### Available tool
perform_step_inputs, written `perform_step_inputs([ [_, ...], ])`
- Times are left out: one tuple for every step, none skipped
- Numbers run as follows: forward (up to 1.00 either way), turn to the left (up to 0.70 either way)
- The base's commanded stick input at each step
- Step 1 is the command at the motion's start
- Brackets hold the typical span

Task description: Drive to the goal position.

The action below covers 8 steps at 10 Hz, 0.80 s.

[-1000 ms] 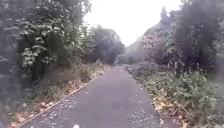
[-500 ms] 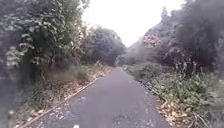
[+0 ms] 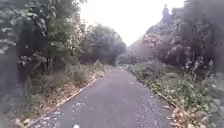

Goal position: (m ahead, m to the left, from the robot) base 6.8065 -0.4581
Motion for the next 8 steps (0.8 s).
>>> perform_step_inputs([
  [0.6, 0.0],
  [0.6, 0.0],
  [0.6, 0.0],
  [0.6, 0.0],
  [0.6, 0.0],
  [0.6, 0.0],
  [0.6, 0.0],
  [0.6, 0.0],
])
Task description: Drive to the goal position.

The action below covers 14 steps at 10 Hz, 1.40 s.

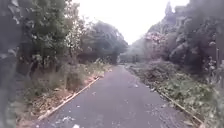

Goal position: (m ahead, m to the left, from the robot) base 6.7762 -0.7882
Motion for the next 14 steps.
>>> perform_step_inputs([
  [0.6, 0.0],
  [0.6, -0.04],
  [0.6, -0.13],
  [0.6, -0.15],
  [0.6, -0.15],
  [0.6, -0.15],
  [0.6, -0.15],
  [0.6, -0.15],
  [0.6, -0.15],
  [0.6, -0.15],
  [0.6, -0.15],
  [0.6, -0.15],
  [0.6, -0.15],
  [0.6, -0.15],
])
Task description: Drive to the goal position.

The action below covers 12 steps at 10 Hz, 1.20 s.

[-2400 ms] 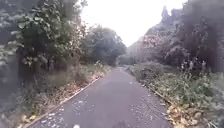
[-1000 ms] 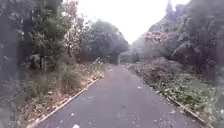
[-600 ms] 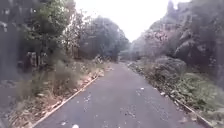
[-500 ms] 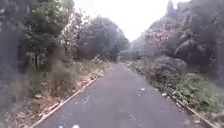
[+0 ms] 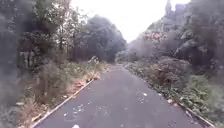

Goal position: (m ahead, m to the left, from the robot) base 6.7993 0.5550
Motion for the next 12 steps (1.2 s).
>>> perform_step_inputs([
  [0.6, -0.15],
  [0.6, -0.15],
  [0.6, -0.15],
  [0.6, -0.15],
  [0.6, -0.15],
  [0.6, -0.15],
  [0.6, -0.15],
  [0.6, -0.15],
  [0.6, -0.14],
  [0.6, 0.0],
  [0.6, 0.0],
  [0.6, 0.0],
])
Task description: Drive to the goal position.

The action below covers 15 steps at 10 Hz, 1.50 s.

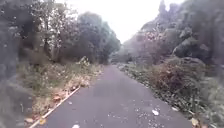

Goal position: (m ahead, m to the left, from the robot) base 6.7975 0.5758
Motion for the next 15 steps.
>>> perform_step_inputs([
  [0.6, 0.0],
  [0.6, 0.0],
  [0.6, 0.0],
  [0.6, 0.0],
  [0.6, 0.0],
  [0.6, 0.0],
  [0.6, 0.0],
  [0.6, 0.0],
  [0.6, 0.0],
  [0.6, 0.0],
  [0.6, 0.0],
  [0.6, 0.0],
  [0.6, 0.0],
  [0.6, 0.0],
  [0.6, 0.0],
])
